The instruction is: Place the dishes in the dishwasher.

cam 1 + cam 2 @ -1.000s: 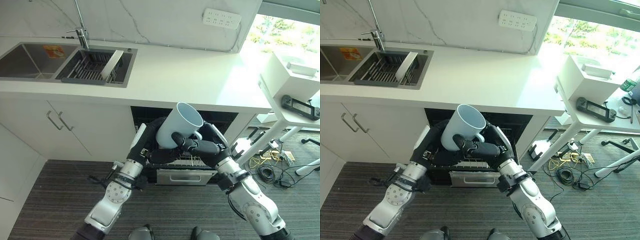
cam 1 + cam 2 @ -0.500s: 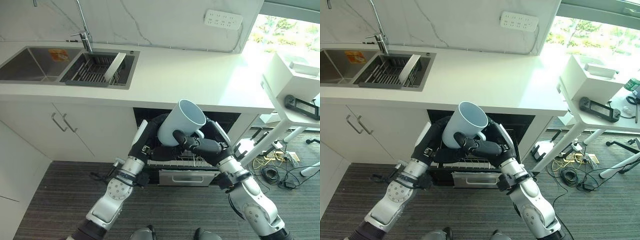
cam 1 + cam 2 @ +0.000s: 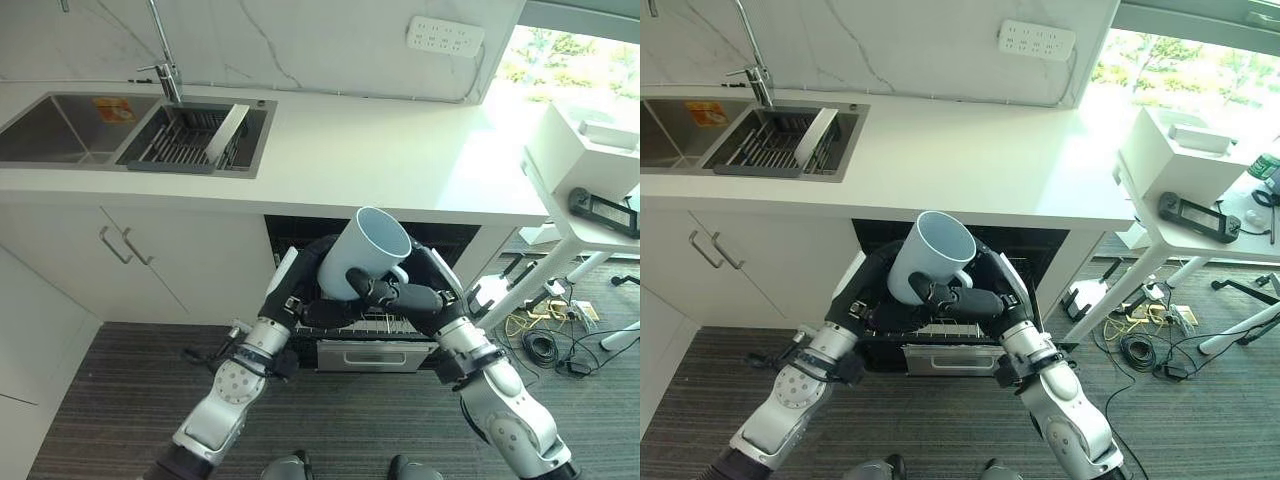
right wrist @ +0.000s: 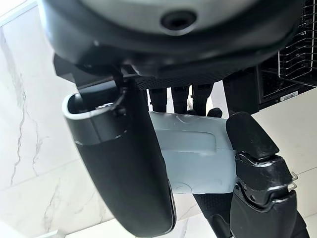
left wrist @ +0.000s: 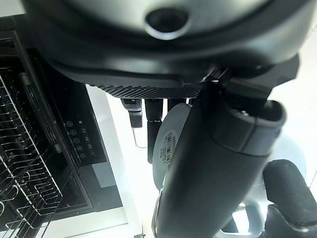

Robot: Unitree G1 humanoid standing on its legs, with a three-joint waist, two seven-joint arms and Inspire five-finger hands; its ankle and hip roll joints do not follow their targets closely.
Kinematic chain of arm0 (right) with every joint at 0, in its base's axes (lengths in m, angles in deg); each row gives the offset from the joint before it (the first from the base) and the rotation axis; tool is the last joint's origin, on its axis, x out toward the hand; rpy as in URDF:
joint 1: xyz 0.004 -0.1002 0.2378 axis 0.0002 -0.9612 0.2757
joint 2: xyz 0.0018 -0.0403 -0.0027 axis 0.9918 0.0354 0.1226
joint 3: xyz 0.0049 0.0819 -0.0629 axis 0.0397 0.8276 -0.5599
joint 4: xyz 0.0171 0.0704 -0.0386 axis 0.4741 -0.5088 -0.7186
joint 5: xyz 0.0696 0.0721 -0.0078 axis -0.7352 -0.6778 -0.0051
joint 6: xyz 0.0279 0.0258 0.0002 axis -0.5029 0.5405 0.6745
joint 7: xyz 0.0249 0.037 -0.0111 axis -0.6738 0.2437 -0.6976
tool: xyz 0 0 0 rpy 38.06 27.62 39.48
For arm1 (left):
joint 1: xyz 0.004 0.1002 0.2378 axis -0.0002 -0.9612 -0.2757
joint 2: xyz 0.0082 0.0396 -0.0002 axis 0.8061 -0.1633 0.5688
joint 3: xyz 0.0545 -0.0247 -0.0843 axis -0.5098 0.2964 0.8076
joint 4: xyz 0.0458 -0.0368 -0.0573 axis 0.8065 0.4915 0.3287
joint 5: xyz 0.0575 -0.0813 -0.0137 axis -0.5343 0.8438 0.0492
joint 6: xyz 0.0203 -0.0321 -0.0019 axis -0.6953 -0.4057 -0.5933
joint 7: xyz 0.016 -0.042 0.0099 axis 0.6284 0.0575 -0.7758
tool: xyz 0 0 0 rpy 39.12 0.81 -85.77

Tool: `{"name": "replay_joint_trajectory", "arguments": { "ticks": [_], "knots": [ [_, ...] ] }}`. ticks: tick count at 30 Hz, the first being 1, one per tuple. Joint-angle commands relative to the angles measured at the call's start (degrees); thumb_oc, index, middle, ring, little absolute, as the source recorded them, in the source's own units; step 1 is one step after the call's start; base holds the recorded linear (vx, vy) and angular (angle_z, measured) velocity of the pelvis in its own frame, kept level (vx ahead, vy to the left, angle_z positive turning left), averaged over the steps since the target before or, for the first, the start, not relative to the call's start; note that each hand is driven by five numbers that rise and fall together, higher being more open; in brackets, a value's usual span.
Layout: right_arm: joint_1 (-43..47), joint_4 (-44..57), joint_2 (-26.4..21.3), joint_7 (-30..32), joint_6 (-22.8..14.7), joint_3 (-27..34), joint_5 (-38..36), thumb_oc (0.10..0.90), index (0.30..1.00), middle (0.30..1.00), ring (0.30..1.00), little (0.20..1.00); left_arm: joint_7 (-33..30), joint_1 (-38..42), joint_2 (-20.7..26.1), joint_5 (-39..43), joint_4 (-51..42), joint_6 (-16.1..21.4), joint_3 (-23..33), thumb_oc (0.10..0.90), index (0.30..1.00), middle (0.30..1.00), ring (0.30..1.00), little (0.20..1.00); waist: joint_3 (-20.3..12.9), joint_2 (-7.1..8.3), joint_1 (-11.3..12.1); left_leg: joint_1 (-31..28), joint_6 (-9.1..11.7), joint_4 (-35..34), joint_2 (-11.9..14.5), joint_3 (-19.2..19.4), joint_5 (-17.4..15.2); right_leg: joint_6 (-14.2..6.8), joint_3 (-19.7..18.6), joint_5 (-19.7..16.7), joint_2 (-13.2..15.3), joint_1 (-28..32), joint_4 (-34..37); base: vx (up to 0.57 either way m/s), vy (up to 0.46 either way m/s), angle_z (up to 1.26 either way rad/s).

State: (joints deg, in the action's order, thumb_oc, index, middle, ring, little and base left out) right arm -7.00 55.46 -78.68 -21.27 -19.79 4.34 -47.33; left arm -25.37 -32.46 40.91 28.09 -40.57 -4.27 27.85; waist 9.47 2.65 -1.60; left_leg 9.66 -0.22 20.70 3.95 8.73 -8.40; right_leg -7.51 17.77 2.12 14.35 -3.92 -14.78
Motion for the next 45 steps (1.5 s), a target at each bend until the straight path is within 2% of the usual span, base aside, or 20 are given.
{"name": "replay_joint_trajectory", "arguments": {
  "ticks": [1,11,17,25,45],
  "knots": [
    [4.86,4.92,2.73,4.69,-14.92,13.86,-0.05,0.4,0.3,0.3,0.3,0.3,-5.93,-1.0,0.39,1.88,-2.81,3.3,8.31,0.8,0.9,0.9,0.9,0.9,-2.05,-0.61,0.07,-10.58,3.1,-3.51,4.55,0.71,-9.47,-3.46,-1.17,2.91,1.07,-4.87,-2.41,0.0,0.0,0.0],
    [3.18,3.71,3.23,5.72,-16.75,18.15,0.87,0.4,0.3,0.3,0.3,0.3,-8.94,-3.11,-0.29,2.97,-0.27,3.5,14.82,0.8,0.9,0.9,0.9,0.9,-1.98,-0.68,-0.25,-10.63,3.32,-3.51,4.72,0.59,-9.3,-3.33,-1.4,2.78,1.06,-5.1,-2.41,0.0,0.0,0.0],
    [2.05,3.35,3.65,6.06,-17.58,20.49,1.11,0.4,0.3,0.3,0.3,0.3,-11.32,-5.49,-1.93,7.91,1.42,2.06,18.55,0.8,0.9,0.9,0.9,0.9,-2.09,-0.52,-0.29,-10.82,3.33,-3.51,4.79,0.75,-9.36,-3.36,-1.36,2.52,1.26,-5.32,-2.41,0.0,0.001,-0.01],
    [1.9,2.69,3.73,7.33,-18.66,22.28,1.26,0.4,0.3,0.3,0.3,0.3,-18.19,-7.49,-5.04,14.73,5.4,4.55,23.94,0.8,0.9,0.9,0.9,0.9,-2.38,-0.3,-0.09,-10.73,3.41,-3.51,4.76,0.78,-9.32,-3.19,-1.33,2.71,1.44,-5.28,-2.41,0.0,0.0,0.0],
    [1.64,2.62,3.55,9.23,-19.08,24.61,1.46,0.4,0.3,0.3,0.3,0.3,-22.59,-8.15,-6.37,15.41,8.75,7.09,29.22,0.8,0.9,0.9,0.9,0.9,-3.12,-0.43,-0.52,-11.14,3.52,-3.51,4.59,0.74,-9.63,-2.94,-1.41,2.47,1.52,-5.78,-2.41,0.0,0.0,0.0]
  ]
}}
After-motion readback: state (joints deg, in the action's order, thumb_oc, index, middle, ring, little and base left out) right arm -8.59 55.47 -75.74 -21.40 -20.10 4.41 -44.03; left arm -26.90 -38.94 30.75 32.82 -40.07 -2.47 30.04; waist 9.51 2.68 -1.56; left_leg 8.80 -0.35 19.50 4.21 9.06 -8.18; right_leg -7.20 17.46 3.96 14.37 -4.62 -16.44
